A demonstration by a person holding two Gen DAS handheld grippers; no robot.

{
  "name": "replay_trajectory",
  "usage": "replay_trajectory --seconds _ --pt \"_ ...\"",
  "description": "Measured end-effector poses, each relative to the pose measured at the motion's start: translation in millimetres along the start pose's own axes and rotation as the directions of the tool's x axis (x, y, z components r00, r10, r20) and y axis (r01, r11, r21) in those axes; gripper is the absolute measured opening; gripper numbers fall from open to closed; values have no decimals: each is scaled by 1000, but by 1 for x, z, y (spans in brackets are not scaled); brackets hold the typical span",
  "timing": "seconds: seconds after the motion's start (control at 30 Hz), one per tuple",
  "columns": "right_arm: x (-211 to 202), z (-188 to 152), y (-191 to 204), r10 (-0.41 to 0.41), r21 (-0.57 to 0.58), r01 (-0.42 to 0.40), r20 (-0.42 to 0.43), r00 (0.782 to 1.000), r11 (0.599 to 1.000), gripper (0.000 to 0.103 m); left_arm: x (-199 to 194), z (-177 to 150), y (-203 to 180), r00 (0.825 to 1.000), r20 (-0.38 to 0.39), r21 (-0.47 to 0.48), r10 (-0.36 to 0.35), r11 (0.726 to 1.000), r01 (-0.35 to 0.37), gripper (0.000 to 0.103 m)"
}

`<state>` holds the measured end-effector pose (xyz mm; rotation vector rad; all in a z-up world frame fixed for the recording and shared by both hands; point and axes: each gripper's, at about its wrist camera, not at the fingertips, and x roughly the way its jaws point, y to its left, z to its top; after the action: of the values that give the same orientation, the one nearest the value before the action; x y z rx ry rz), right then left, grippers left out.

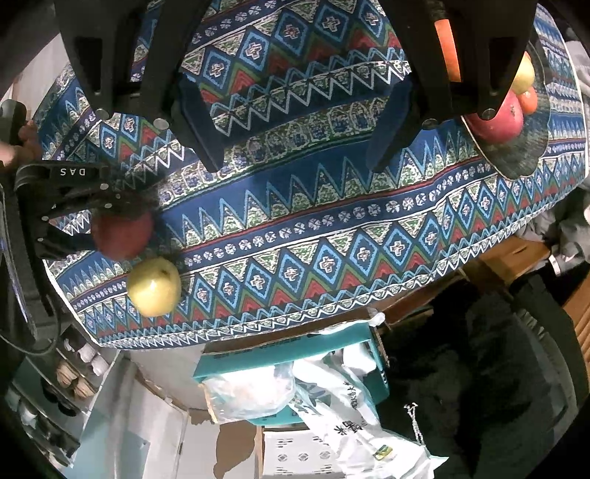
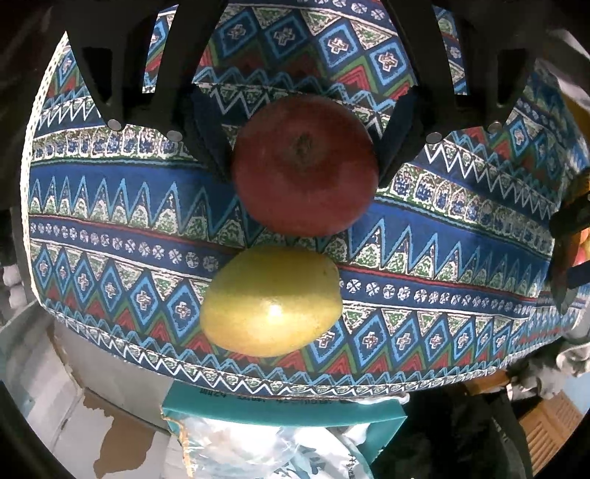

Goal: Organize fruits
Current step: 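Close the right gripper on the red apple while the left gripper grasps the yellow pear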

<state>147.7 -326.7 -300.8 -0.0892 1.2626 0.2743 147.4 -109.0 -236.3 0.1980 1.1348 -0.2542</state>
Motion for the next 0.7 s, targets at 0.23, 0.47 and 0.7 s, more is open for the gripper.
replay_trajectory --seconds 0.23,0.47,0.7 --pt "-29 -5 -29 -7 81 3 55 998 997 76 4 15 -17 999 -2 8 -38 999 38 81" --pt "-46 -7 -69 -38 171 21 95 995 985 76 10 41 -55 998 13 83 -66 994 65 81" --pt "-50 -10 -96 -60 227 34 108 992 973 76 25 66 -93 995 5 168 -101 981 99 81"
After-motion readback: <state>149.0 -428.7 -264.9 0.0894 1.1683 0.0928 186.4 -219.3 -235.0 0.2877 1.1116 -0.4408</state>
